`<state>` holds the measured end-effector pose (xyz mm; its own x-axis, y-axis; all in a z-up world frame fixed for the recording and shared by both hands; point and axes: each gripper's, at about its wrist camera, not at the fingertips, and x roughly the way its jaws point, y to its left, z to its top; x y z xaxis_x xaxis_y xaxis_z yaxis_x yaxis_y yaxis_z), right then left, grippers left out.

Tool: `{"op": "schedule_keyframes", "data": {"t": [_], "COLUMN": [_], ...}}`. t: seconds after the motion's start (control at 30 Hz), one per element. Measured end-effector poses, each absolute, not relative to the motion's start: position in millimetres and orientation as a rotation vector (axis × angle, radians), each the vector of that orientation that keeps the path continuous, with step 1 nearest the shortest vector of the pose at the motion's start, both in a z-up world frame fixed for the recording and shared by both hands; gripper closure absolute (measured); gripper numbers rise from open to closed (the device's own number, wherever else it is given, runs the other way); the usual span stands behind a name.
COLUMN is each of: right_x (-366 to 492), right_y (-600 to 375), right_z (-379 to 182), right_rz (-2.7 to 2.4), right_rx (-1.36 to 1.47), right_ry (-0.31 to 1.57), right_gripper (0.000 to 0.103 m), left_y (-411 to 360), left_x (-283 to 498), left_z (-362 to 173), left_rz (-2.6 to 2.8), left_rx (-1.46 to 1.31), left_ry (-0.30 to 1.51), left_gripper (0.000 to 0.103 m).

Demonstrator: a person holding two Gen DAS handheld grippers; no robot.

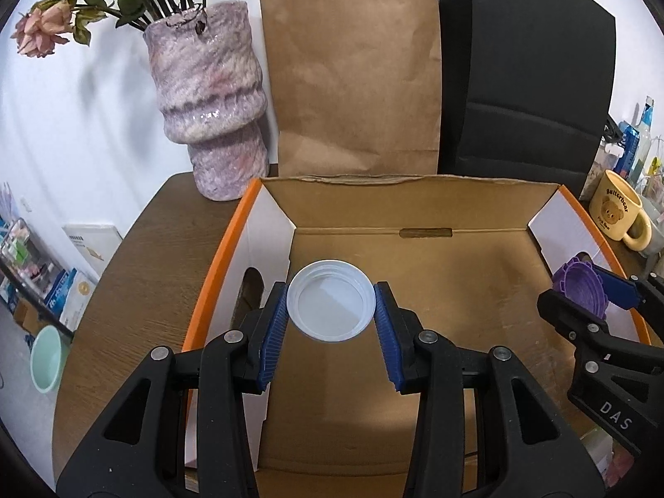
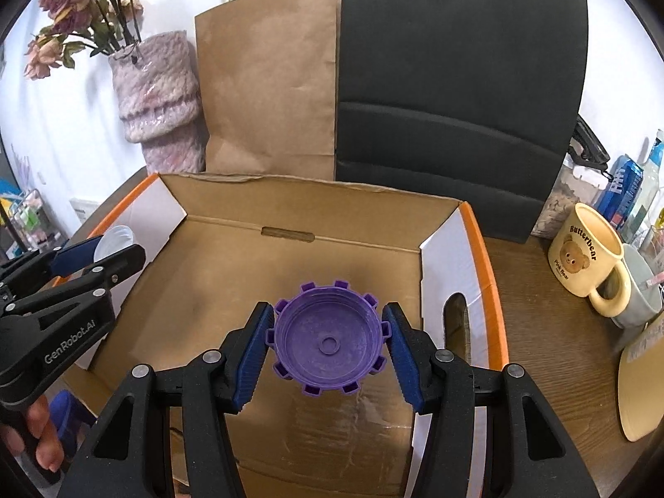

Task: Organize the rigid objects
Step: 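Lift and carry white lid and purple cap over the cardboard box with both tools, then open left tool to drop white lid while right tool drops purple cap into box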

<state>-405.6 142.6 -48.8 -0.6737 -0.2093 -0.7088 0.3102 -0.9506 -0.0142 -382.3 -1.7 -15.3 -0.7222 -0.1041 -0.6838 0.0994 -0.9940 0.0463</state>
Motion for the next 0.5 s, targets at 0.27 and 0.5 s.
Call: {"op": "schedule_keyframes", "data": {"t": [0.27, 0.5], "right_x": [-406.4, -412.0], "right_y": [142.1, 152.0], "right_z": [-51.8, -52.1], "right_rz": [-2.63, -2.645], "right_rx": [1.12, 1.162], "right_ry": [0.215, 0.175], "right_gripper": [0.043, 0.028], "left_y": [2.0, 3.5], "left_x": [-384.5, -382.3], "left_z": [-19.8, -17.6], "left_rz": [-2.817, -2.831], "left_rx": [1.161, 1.13], "left_ry": [-0.024, -0.021], "left_gripper": [0.066, 0.029]}}
